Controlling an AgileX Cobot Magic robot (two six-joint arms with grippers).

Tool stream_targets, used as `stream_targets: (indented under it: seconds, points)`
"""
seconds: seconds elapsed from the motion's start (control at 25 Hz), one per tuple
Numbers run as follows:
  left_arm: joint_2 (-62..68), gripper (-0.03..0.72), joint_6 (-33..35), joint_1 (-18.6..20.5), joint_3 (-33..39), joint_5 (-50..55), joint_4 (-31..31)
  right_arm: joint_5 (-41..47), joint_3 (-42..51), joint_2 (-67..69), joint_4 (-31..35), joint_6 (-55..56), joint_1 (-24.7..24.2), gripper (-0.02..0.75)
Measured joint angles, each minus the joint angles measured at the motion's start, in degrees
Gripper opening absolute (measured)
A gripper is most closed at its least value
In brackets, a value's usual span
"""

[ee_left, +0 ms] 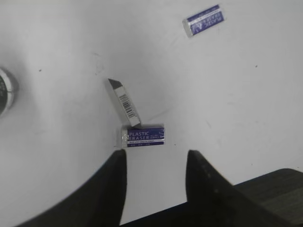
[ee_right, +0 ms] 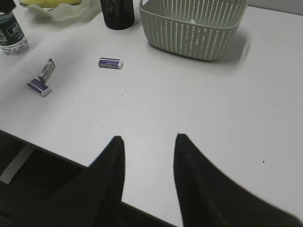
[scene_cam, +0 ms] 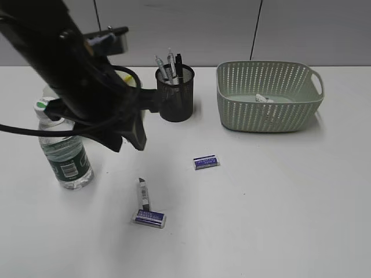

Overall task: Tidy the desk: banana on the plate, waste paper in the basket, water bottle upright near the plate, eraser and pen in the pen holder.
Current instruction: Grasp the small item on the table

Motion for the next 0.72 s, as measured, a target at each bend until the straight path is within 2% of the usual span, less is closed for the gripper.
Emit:
stream_targets:
  seconds: [0.12,0.28,0.36,0.72]
  points:
    - [6.9,0.351,-4.8,-1.9,-4.6,3.4,1.3,0.0,0.0,0.0,0.0,-0.2,0.0,0.288]
    - [14.2,0.466,-8.5,-2.8,-8.7,6.7,1.7,-0.1,0.0,0.0,0.1,-0.6,0.0,0.288]
    - [17.2,0.498,-9.4,-2.7,-10.0,7.1,2.1,-0.1,0.0,0.0,0.1,-0.8,0.0,0.288]
    - [25.8,0.517,-10.4,-2.7,-14.4,7.0,3.9,-0.1,0.0,0.0,0.1,-0.9,0.0,0.288]
